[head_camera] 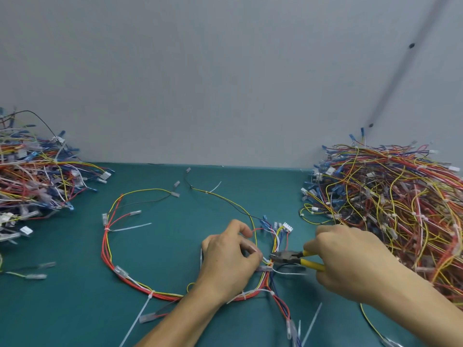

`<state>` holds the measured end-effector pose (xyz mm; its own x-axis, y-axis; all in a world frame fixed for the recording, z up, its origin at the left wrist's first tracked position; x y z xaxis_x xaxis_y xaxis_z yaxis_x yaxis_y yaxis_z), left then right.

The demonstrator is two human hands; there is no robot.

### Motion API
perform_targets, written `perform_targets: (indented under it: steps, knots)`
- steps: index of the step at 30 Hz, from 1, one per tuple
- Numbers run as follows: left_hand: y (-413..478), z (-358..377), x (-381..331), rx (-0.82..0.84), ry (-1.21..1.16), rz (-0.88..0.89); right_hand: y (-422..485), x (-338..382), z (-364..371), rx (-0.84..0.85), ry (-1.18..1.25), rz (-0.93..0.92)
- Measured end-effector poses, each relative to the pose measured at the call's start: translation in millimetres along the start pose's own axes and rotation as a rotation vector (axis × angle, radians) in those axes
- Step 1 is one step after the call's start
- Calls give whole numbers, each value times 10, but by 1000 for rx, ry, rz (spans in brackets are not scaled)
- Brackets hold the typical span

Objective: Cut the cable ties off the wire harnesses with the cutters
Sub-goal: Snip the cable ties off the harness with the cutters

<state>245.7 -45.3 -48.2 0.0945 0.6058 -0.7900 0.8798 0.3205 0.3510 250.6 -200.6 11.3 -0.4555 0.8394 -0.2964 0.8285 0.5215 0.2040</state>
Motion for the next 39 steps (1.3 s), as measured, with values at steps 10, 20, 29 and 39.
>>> perform_targets:
  steps: [10,20,29,39]
  knots:
    - [1,-10,37,-20,-74,-64,-33,114,-23,38,-73,-50]
    - [-4,-18,53,-30,-155,-90,-42,174,-43,62,-101,-33]
    - [-5,-21,41,-31,-136,-90,-57,141,-66,53,-97,9]
    - [-1,-32,31,-38,-155,-78,-27,181,-136,52,-109,-5]
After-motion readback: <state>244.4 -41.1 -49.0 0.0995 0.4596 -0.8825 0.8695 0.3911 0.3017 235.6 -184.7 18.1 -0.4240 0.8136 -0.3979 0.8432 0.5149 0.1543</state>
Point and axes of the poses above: each hand's wrist, its own y-axis towards the middle knuckle, its own z-axis out of the palm, x = y × z, the point moved 9 cm from there along y, towards the middle knuckle, and after that the axes turned 15 degrees about -x, right-handed, at the moved point
